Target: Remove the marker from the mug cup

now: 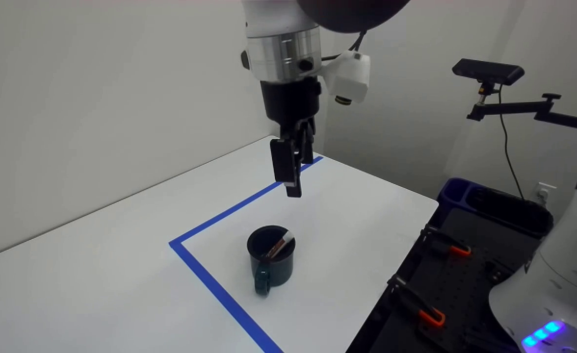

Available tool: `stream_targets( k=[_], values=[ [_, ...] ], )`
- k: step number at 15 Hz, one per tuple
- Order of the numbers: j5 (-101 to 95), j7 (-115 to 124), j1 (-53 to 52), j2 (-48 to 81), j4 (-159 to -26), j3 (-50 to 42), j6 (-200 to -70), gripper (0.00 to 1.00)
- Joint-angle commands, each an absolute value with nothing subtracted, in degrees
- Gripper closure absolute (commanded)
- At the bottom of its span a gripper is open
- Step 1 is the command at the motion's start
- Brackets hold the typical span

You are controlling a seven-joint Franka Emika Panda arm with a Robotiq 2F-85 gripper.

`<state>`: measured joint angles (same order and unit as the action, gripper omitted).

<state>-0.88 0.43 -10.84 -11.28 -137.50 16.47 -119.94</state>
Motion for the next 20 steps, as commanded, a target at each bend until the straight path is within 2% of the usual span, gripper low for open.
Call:
stream_targets(
  k=[1,15,17,18,19,20],
  values=[
    [-3.7,-4.4,-11.9,-3.9,-132.6,15.4,-119.9,0.00],
    [-5.0,-13.7,-11.5,13.2,-126.0,14.1,-123.9,0.00],
    [-5.2,-13.6,-11.5,14.9,-125.4,14.1,-124.0,0.07],
    [-5.2,-13.6,-11.5,15.6,-125.1,14.0,-124.0,0.29],
    [-5.4,-13.3,-11.5,16.3,-124.7,14.0,-123.9,0.31],
    [-5.4,-13.5,-11.5,16.9,-124.4,13.9,-123.9,0.39]
  ],
)
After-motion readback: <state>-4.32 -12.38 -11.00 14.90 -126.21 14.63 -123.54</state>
